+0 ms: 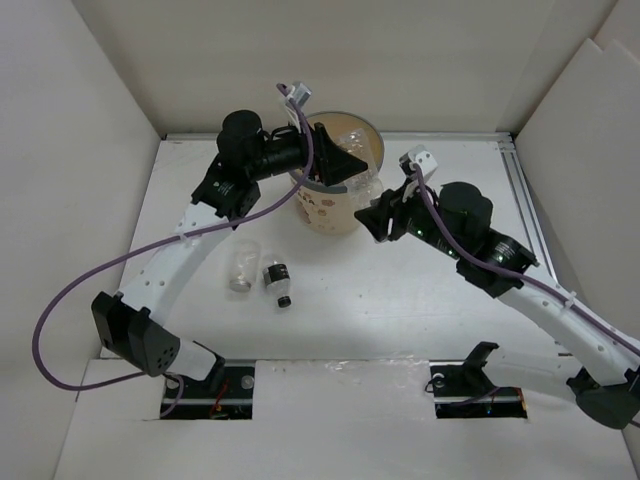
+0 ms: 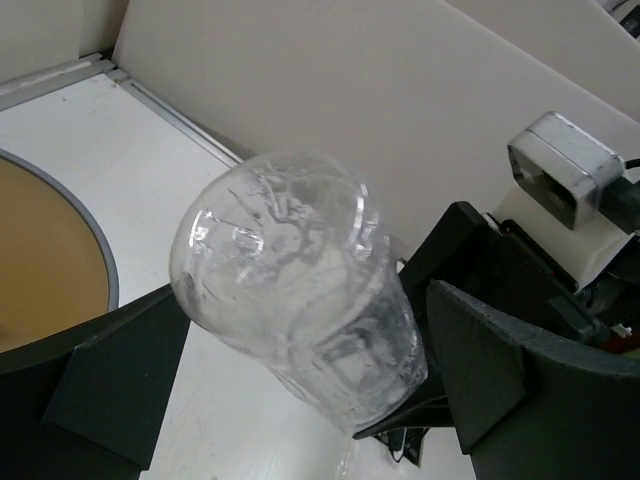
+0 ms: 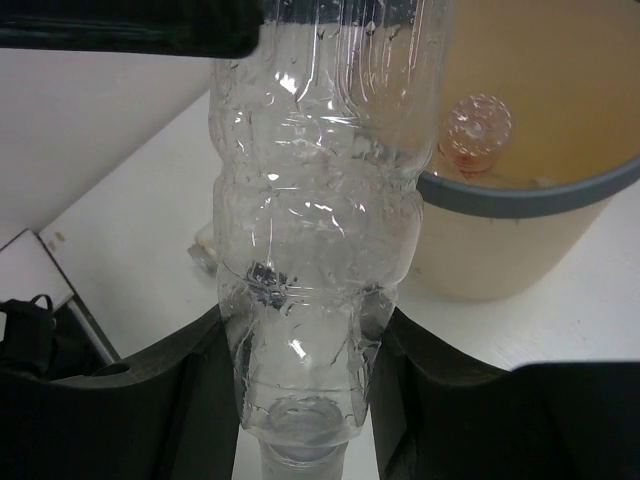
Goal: Put the plastic bottles in the bin
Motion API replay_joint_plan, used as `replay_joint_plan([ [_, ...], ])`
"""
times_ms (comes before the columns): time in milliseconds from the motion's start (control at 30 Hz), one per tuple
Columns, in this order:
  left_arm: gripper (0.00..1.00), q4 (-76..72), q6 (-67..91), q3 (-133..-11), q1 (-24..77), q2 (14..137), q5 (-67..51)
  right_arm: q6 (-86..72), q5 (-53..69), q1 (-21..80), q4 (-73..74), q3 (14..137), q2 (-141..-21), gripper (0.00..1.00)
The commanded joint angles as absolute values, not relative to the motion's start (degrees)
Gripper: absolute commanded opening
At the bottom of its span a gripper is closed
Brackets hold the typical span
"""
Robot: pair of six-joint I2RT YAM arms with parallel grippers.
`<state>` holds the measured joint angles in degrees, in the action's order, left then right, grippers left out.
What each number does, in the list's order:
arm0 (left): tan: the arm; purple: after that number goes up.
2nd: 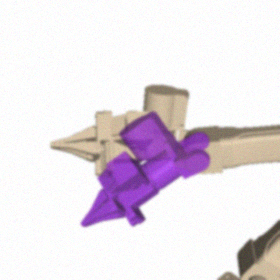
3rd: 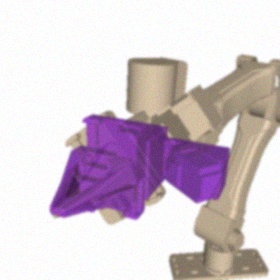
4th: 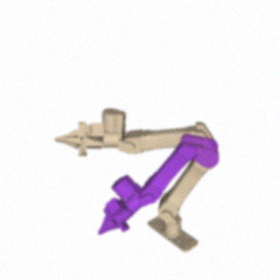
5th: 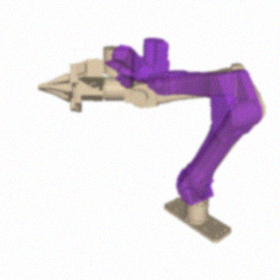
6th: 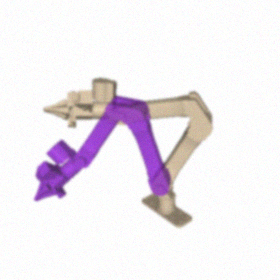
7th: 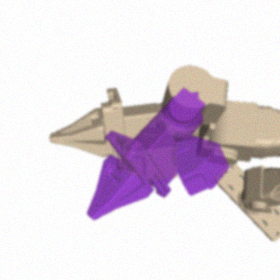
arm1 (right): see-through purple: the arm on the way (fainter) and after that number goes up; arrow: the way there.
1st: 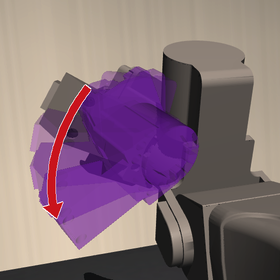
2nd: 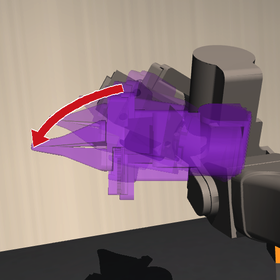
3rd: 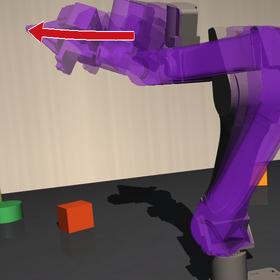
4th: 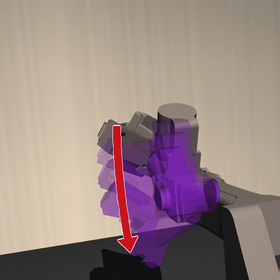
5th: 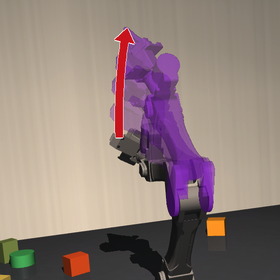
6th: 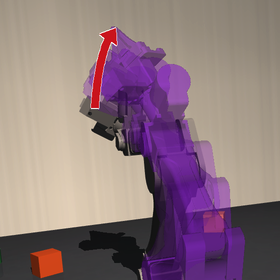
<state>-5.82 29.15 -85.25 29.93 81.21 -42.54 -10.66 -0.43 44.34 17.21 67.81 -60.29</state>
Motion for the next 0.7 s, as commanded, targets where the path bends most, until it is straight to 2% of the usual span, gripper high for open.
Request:
replay_joint_plan([
  [0, 1.00, -10.81, 30.41, -87.19, 29.88, 81.65, -45.35, -8.79, 5.19, 44.74, 8.45, 66.72, -57.23, 0.12],
  [100, 1.00, -11.33, 30.41, -87.19, 29.88, 82.27, -45.97, -8.26, 7.64, 44.74, 7.39, 66.71, -56.69, 0.12],
  [133, 1.00, -11.34, 30.41, -87.19, 29.88, 82.87, -45.97, -8.26, 8.17, 44.74, 7.38, 66.71, -56.69, 0.13],
  [167, 0.96, -11.95, 30.41, -87.19, 29.88, 82.88, -45.44, -8.26, 8.70, 44.74, 7.38, 66.71, -56.69, 0.19],
  [200, 0.67, -11.95, 31.02, -87.19, 29.88, 82.88, -44.22, -8.26, 8.70, 44.74, 7.38, 66.71, -56.69, 0.28],
  [233, 0.43, -11.95, 31.03, -88.41, 29.88, 83.58, -43.16, -7.74, 8.01, 44.74, 7.38, 66.71, -56.69, 0.42],
  [267, 0.22, -10.56, 31.03, -89.37, 29.88, 83.58, -37.85, -7.73, 7.48, 44.74, 7.38, 66.10, -56.69, 0.75],
  [300, 0.06, -9.07, 30.42, -90.78, 29.88, 84.19, -35.01, -7.73, 6.51, 44.74, 7.38, 66.09, -57.21, 0.85],
  [333, 0.00, -6.18, 29.71, -92.44, 29.88, 84.20, -32.54, -7.73, 6.50, 44.74, 7.38, 65.57, -57.22, 0.93],
  [367, 0.00, -4.76, 28.40, -96.12, 29.88, 85.16, -30.52, -7.73, 5.72, 44.74, 7.38, 65.57, -57.22, 1.00],
  [600, 0.00, 6.49, 21.81, -119.13, 28.21, 97.37, -16.45, -8.26, 3.17, 39.38, 7.38, 59.07, -57.22, 1.00],
  [667, 0.08, 8.52, 18.82, -123.55, 27.60, 103.16, -12.67, -8.26, 3.16, 38.85, 7.38, 57.23, -57.22, 1.00],
])
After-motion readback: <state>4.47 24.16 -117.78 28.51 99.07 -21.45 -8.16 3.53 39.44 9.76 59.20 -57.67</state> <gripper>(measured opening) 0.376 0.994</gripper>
